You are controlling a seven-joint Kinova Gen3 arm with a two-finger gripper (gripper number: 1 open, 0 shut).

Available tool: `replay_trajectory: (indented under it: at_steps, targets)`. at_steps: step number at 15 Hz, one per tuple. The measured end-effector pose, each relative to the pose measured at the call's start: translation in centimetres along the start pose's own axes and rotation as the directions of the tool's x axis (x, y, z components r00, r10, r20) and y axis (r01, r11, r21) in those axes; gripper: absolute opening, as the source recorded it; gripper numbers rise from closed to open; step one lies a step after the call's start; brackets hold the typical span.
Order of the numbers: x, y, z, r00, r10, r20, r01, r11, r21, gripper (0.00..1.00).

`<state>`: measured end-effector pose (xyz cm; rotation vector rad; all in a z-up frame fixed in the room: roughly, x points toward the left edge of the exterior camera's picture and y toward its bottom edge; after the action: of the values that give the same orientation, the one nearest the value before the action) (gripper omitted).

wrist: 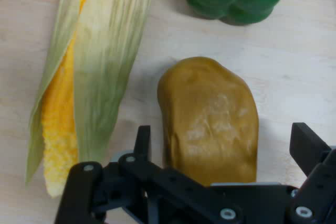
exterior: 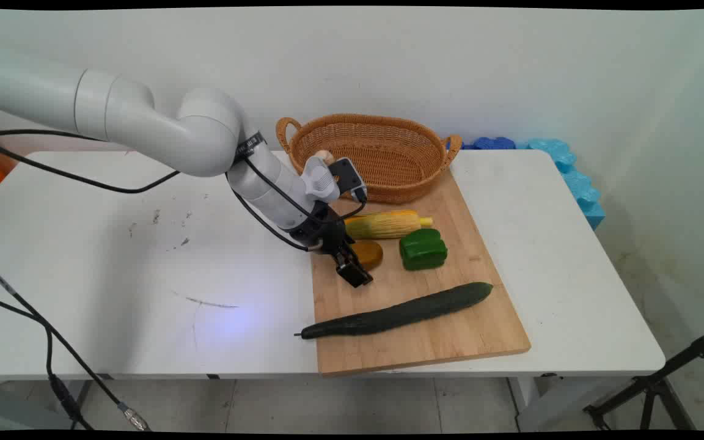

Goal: Pick up the cucumber from the cutting board

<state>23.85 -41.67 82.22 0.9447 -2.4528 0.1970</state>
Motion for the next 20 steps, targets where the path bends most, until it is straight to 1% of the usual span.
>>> replay_trajectory:
  at_steps: [3,7,11,15,20]
  targets:
    - [0.0,0.0,-0.5,1.000,0.010,-0.006,-0.010,1.000,-0.006,1.00]
    - [0.0,-0.1,-1.9,1.000,0.018,-0.017,-0.018,1.000,-0.003,1.00]
    - [-0.1,-0.2,-4.6,0.999,0.034,-0.038,-0.034,0.999,0.000,1.00]
    - [-0.9,-0.6,-7.9,0.997,0.055,-0.062,-0.055,0.998,-0.001,1.00]
    - [-1.8,-0.7,-11.7,0.993,0.083,-0.083,-0.086,0.996,-0.023,1.00]
